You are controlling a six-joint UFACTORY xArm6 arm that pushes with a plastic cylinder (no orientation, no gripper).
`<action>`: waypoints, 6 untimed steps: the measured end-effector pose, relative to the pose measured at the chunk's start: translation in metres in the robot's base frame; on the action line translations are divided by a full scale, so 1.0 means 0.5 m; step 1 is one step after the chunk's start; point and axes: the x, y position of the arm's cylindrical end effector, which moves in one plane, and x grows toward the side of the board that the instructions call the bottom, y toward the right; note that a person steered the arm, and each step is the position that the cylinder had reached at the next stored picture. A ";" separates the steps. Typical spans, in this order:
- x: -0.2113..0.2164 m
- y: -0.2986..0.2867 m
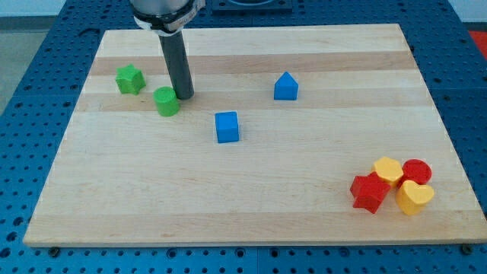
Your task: Push the green circle slightly up
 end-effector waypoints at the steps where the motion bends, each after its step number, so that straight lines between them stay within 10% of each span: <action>1: 0.066 0.004; 4: 0.191 -0.061; 6: 0.039 -0.047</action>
